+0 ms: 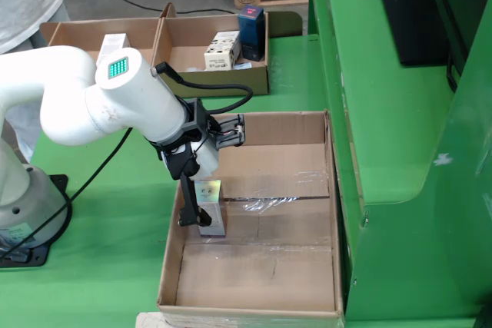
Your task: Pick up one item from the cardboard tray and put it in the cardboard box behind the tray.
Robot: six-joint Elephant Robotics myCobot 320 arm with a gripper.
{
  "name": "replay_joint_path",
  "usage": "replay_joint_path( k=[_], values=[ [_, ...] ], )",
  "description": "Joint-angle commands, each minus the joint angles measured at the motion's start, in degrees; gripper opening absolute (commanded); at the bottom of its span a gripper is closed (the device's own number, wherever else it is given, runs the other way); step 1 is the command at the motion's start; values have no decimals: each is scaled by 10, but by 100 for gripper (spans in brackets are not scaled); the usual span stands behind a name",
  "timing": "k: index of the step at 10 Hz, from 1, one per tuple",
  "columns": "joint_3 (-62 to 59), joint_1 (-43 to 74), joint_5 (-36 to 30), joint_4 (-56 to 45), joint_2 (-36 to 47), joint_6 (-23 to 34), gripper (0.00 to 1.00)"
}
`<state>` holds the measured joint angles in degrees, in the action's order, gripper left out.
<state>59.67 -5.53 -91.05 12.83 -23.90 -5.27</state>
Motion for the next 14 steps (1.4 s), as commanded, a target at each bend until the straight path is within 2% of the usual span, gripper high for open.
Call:
replay_joint_path(
  k=[1, 14],
  values=[
    [-19, 3, -5, 10, 5, -1, 100],
    [2, 11, -22, 19, -19, -6, 100]
  ],
)
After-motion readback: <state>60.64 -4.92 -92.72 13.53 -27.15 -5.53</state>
